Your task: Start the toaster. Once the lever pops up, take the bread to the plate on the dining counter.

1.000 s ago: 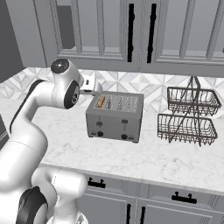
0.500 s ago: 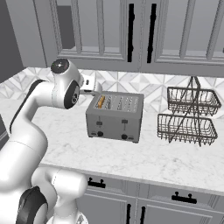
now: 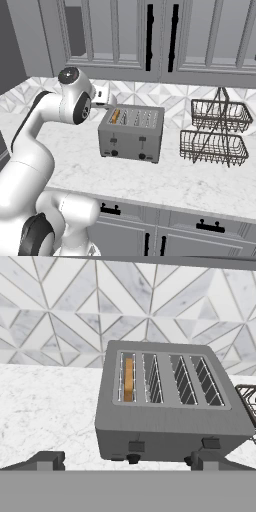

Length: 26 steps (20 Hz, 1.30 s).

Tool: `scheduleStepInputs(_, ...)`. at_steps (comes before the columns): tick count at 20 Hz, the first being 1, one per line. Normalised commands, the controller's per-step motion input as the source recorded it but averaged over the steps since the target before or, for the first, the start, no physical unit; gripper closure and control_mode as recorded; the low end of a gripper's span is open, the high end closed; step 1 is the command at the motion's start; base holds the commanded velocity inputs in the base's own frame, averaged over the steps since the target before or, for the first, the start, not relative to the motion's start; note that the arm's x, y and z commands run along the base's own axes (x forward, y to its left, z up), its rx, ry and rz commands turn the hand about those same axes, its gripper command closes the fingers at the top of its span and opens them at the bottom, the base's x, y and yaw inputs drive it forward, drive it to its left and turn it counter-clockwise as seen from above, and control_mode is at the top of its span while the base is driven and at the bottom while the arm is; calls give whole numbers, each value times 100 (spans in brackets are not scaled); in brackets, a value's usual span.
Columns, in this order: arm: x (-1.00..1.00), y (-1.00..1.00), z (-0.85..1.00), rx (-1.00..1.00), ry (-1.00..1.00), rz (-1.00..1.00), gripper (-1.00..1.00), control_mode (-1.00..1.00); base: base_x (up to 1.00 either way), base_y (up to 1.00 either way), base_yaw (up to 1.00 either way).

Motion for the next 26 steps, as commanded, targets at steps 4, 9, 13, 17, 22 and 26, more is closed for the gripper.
scheduleStepInputs(4, 0, 0, 0, 0, 0, 0, -100, -100, 0, 0, 0)
scheduleStepInputs(9, 0, 0, 0, 0, 0, 0, -100, -100, 0, 0, 0)
scheduleStepInputs(13, 0, 0, 0, 0, 0, 0, -100, -100, 0, 0, 0)
scheduleStepInputs(17, 0, 0, 0, 0, 0, 0, -100, -100, 0, 0, 0)
scheduleStepInputs(22, 0, 0, 0, 0, 0, 0, -100, -100, 0, 0, 0)
scheduleStepInputs(26, 0, 0, 0, 0, 0, 0, -100, -100, 0, 0, 0)
